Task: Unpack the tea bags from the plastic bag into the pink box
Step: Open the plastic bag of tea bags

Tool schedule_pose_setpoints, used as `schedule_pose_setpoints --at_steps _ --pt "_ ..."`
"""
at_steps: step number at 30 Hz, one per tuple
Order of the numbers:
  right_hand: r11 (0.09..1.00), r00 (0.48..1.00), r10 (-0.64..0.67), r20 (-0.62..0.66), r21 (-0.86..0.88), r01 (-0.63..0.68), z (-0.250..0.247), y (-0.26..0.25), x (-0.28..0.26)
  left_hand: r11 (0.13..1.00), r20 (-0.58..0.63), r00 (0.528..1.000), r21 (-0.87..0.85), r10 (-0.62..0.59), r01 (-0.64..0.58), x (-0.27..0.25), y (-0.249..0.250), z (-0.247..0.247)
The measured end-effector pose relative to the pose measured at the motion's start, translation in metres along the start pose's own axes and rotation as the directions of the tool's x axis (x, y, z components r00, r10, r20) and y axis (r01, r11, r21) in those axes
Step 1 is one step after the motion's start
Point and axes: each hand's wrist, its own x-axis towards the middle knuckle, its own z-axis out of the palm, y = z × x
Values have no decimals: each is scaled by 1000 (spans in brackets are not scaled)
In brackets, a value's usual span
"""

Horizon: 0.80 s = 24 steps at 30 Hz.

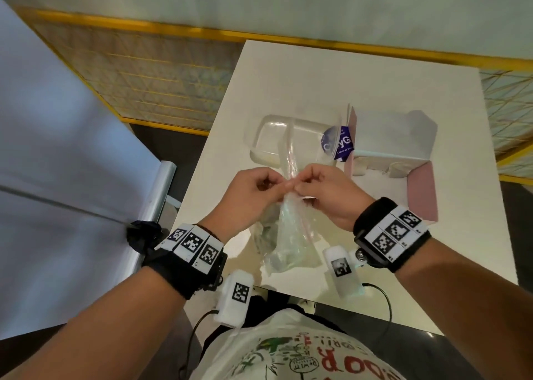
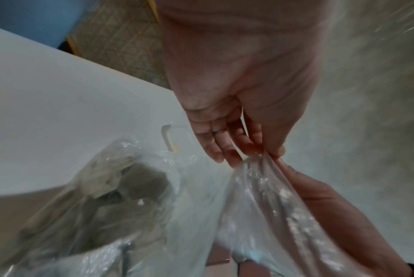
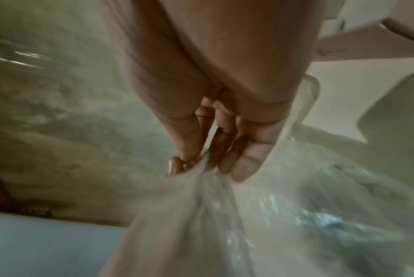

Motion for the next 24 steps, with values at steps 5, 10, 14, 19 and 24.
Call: schedule_pose_setpoints --at_steps 5,10,14,19,24 --pt "994 997 -21 80 104 12 -6 -18 -12 999 23 999 -13 36 -36 -4 23 -9" --pt "994 984 -99 148 -31 105 2 -25 -23 993 17 999 -115 -30 31 -6 38 0" --pt "980 975 -156 157 -103 173 6 -30 -31 986 74 996 -152 -57 68 -7 39 -1" --pt "994 993 -110 50 16 109 3 -35 -35 980 152 985 -169 -82 107 -6 33 -15" --pt "985 986 -152 -72 -94 145 12 -32 -30 995 166 986 -94 -25 41 -6 37 -9"
